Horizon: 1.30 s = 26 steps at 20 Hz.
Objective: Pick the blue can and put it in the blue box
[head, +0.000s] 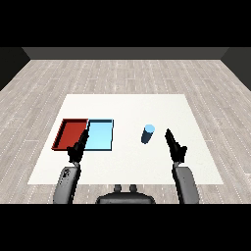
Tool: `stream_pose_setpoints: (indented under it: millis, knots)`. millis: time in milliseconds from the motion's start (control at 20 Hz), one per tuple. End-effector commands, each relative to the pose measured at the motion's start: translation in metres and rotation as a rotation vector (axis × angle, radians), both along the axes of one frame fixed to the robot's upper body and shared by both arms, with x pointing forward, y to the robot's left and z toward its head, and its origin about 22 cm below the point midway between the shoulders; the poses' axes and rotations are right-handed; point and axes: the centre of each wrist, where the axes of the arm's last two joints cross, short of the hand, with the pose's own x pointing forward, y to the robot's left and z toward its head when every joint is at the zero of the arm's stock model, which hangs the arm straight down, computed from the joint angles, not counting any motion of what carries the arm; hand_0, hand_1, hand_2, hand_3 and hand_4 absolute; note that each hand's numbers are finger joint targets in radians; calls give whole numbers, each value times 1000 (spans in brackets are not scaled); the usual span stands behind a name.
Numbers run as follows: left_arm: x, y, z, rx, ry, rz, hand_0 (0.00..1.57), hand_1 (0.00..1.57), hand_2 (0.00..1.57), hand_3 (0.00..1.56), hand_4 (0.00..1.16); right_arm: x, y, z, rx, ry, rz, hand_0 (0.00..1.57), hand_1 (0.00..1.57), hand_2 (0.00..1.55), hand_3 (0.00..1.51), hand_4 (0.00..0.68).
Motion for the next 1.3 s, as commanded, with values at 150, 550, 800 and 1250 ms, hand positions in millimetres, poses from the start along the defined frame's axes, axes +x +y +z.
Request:
stream_pose_setpoints:
  millis: [150, 550, 800, 1250]
  knots:
    - [-4, -1, -7, -35, 17, 46, 0, 0, 0, 0, 0, 37, 20, -11, 16, 82, -23, 0, 0, 0, 0, 0]
    - [-12, -1, -11, -114, -343, 55, 0, 0, 0, 0, 0, 45, 26, -22, 179, -224, 143, 0, 0, 0, 0, 0]
    - [-7, -1, -12, -100, -361, 55, 0, 0, 0, 0, 0, 64, 13, -25, 204, -242, 152, 0, 0, 0, 0, 0]
    - [-1, 2, -18, -87, -367, 68, 0, 0, 0, 0, 0, 64, 17, -27, 200, -232, 135, 0, 0, 0, 0, 0]
